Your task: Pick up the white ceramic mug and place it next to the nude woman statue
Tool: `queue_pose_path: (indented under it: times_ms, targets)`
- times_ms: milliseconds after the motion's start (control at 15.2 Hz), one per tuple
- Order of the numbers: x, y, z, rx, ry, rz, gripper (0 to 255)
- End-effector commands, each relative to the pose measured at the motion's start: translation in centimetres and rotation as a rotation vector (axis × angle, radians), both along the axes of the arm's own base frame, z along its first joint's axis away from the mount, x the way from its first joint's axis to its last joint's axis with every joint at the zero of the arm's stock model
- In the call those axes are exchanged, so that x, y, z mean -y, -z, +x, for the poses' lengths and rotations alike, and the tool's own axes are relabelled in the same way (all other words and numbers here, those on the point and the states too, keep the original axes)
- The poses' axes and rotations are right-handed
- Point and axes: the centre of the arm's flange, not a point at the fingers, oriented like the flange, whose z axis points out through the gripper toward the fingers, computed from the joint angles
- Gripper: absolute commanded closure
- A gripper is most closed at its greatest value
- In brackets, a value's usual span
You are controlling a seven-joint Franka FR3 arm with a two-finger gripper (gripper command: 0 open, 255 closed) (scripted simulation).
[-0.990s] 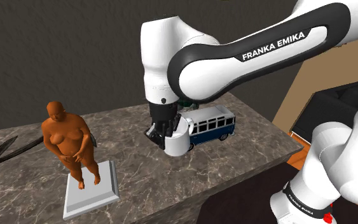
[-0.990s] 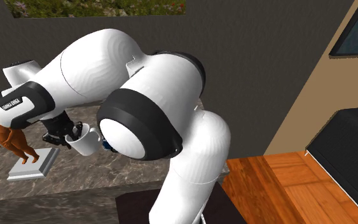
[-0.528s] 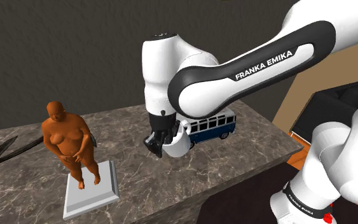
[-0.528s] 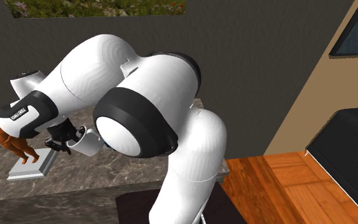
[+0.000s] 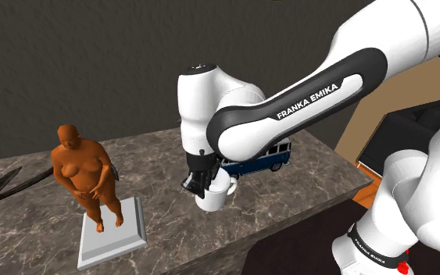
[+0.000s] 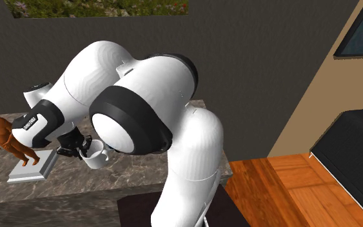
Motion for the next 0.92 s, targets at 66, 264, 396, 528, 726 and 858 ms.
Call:
queue_pose_path:
  times_ms: [66, 264, 396, 528, 726, 858]
  targets:
    - [0.2, 1.0, -0.1, -0.017, 0.002, -0.012, 255]
    - [0.2, 1.0, -0.1, -0.017, 0.002, -0.012, 255]
    - [0.1, 1.0, -0.1, -0.017, 0.002, -0.012, 0]
    - [-0.1, 0.8, -0.2, -0.016, 0.002, -0.012, 0]
    - [0.2, 1.0, -0.1, -0.017, 0.002, -0.012, 0]
    - [0.2, -1.7, 0.1, -0.017, 0.002, -0.012, 0]
